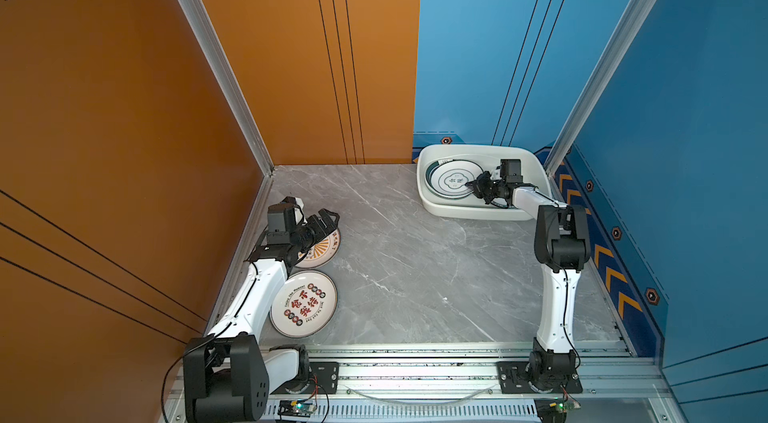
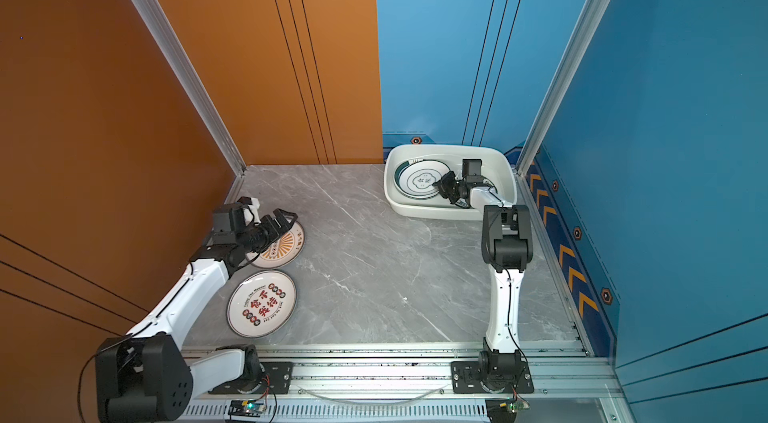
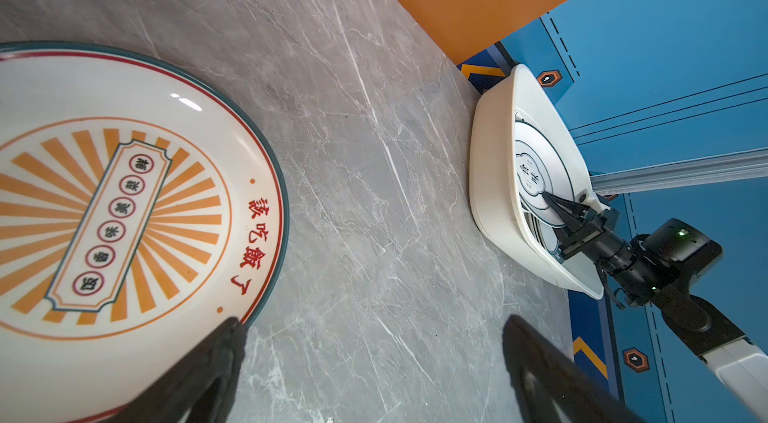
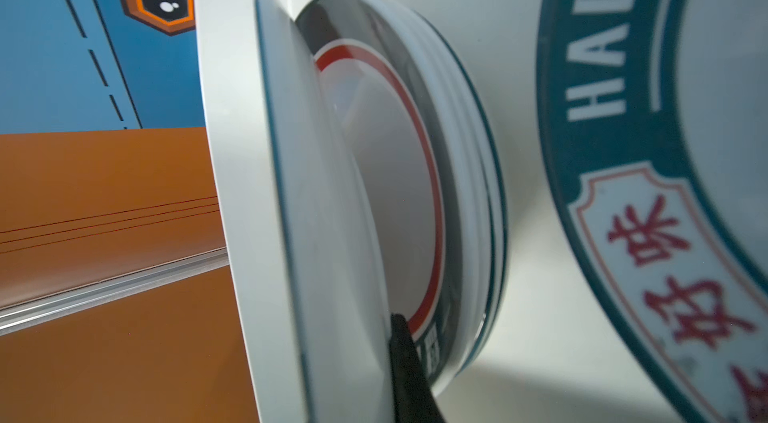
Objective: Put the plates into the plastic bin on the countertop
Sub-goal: 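Lower the plate against the red-striped stack in the bin with the right gripper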
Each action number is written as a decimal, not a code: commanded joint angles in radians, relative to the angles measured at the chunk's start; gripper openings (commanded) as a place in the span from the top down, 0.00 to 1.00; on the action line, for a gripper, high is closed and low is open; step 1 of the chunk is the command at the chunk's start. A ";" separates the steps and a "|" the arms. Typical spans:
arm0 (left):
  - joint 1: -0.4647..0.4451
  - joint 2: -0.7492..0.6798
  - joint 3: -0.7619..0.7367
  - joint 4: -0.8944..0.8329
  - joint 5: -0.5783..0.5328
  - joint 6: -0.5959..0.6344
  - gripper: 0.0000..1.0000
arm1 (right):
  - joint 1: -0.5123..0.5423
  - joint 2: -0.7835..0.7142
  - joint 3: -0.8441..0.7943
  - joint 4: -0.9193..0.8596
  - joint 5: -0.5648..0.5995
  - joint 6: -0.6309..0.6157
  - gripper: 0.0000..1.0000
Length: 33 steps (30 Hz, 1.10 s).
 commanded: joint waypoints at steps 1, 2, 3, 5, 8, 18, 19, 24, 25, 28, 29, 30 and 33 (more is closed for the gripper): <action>0.013 0.007 -0.008 0.009 0.020 0.006 0.02 | -0.002 0.015 0.069 0.059 -0.026 0.042 1.00; 0.014 0.011 -0.009 0.014 0.024 0.004 0.02 | -0.002 0.025 0.073 0.063 -0.028 0.048 1.00; 0.016 0.016 -0.009 0.018 0.028 0.003 0.02 | -0.003 0.034 0.074 0.066 -0.029 0.052 1.00; 0.019 0.024 -0.010 0.027 0.037 -0.003 0.02 | -0.002 0.051 0.073 0.072 -0.031 0.063 1.00; 0.023 0.034 -0.013 0.038 0.045 -0.007 0.02 | -0.002 0.073 0.073 0.086 -0.037 0.082 1.00; 0.032 0.044 -0.014 0.057 0.065 -0.019 0.02 | -0.001 0.088 0.073 0.097 -0.053 0.124 0.74; 0.033 0.043 -0.015 0.058 0.066 -0.019 0.02 | -0.001 0.082 0.073 0.090 -0.052 0.125 0.72; 0.032 0.042 -0.018 0.063 0.074 -0.023 0.02 | 0.003 0.062 0.154 -0.112 -0.002 0.041 0.64; 0.033 0.042 -0.018 0.065 0.074 -0.025 0.02 | 0.006 0.059 0.179 -0.173 0.018 0.008 0.63; 0.033 0.042 -0.020 0.067 0.078 -0.024 0.02 | 0.014 0.058 0.254 -0.338 0.087 -0.075 0.60; 0.033 0.042 -0.022 0.068 0.078 -0.024 0.02 | 0.018 0.060 0.279 -0.384 0.104 -0.098 0.60; 0.033 0.044 -0.023 0.069 0.080 -0.024 0.02 | 0.022 0.066 0.306 -0.430 0.122 -0.122 0.59; 0.033 0.048 -0.024 0.074 0.087 -0.026 0.02 | 0.028 0.083 0.361 -0.503 0.138 -0.154 0.57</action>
